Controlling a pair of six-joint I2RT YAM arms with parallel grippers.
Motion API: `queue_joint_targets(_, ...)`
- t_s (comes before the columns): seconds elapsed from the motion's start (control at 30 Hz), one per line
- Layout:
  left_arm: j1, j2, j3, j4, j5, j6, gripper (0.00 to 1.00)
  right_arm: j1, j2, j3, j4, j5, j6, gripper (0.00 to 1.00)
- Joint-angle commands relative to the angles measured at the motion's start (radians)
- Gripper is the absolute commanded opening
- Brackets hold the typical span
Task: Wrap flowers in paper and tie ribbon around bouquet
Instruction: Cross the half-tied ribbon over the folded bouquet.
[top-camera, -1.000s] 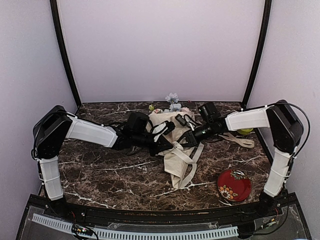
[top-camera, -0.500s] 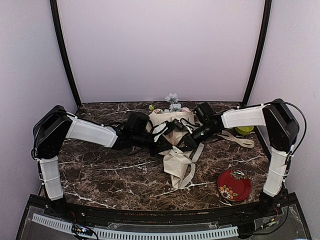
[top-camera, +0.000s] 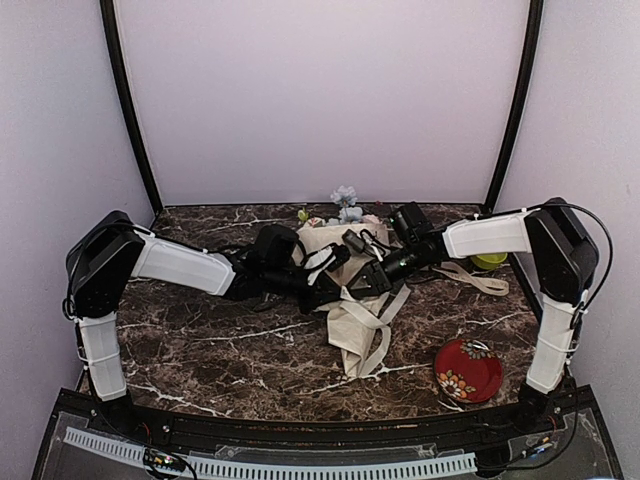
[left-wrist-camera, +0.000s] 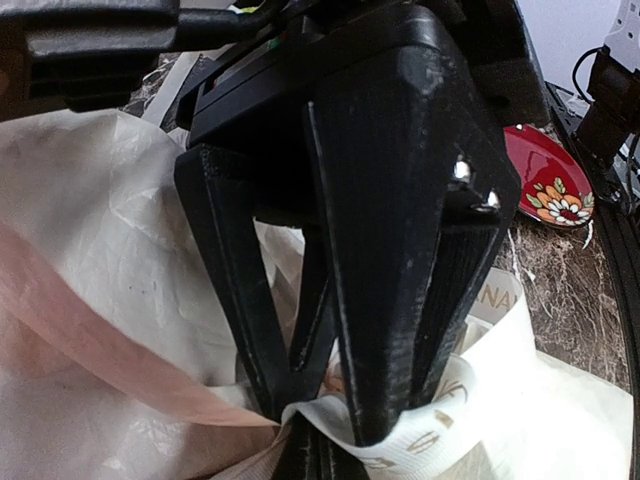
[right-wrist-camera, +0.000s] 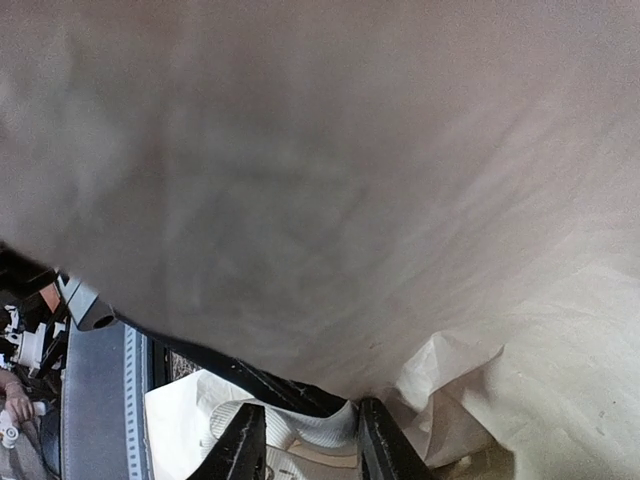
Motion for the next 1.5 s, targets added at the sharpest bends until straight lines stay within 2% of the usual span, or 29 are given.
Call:
queue_joint_targets(0.0,0.004,-0.03,-0.014,0.012,0.01,0.004,0.0,0.013,-0.028,-0.013,-0.013,-0.006,-0.017,0.31)
queue_joint_targets(0.13,0.009,-0.03,-0.016,0.026,0.02,-0.008,0.0,0.022,-0.026,-0.012,-0.077,0.018,-0.063,0.31)
queue_joint_targets(0.23,0.017,-0.035,-0.02,0.042,0.032,-0.02,0.0,0.032,-0.021,-0.001,-0.128,0.057,-0.092,0.35)
queue_joint_targets(0.47,0.022,-0.039,-0.034,0.06,0.053,-0.031,0.0,0.034,-0.031,-0.004,-0.117,0.079,-0.084,0.37)
queue_joint_targets(0.5,0.022,-0.039,-0.035,0.059,0.055,-0.032,0.0,0.034,-0.031,0.0,-0.119,0.074,-0.084,0.36)
queue_joint_targets(0.63,0.022,-0.043,-0.04,0.048,0.053,-0.027,0.0,0.032,-0.049,-0.004,-0.115,0.056,-0.087,0.09)
queue_joint_targets(0.67,0.023,-0.047,-0.043,0.044,0.049,-0.02,0.0,0.029,-0.054,-0.004,-0.117,0.058,-0.085,0.05)
queue_joint_targets(0.73,0.03,-0.06,-0.055,0.044,0.051,-0.005,0.0,0.021,-0.058,-0.004,-0.123,0.055,-0.08,0.03)
queue_joint_targets(0.8,0.043,-0.074,-0.065,0.035,0.065,0.018,0.06,0.013,-0.061,-0.006,-0.126,0.048,-0.074,0.02)
queue_joint_targets(0.9,0.06,-0.103,-0.069,-0.005,0.115,0.089,0.17,0.011,-0.066,-0.009,-0.128,0.044,-0.07,0.07)
queue_joint_targets(1.0,0.065,-0.129,-0.063,-0.021,0.127,0.153,0.23,0.011,-0.069,-0.011,-0.12,0.051,-0.061,0.11)
queue_joint_targets(1.23,0.073,-0.045,0.06,-0.1,0.327,0.049,0.36,0.011,-0.078,-0.034,-0.094,0.053,-0.037,0.17)
queue_joint_targets(1.3,0.056,-0.055,0.033,-0.078,0.313,0.094,0.39,0.012,-0.079,-0.037,-0.097,0.049,-0.038,0.19)
queue_joint_targets(1.37,0.028,-0.072,0.022,-0.104,0.242,0.195,0.41,0.012,-0.082,-0.04,-0.1,0.048,-0.039,0.2)
queue_joint_targets(1.47,0.029,-0.08,0.039,-0.133,0.19,0.227,0.39,0.012,-0.086,-0.041,-0.098,0.051,-0.038,0.2)
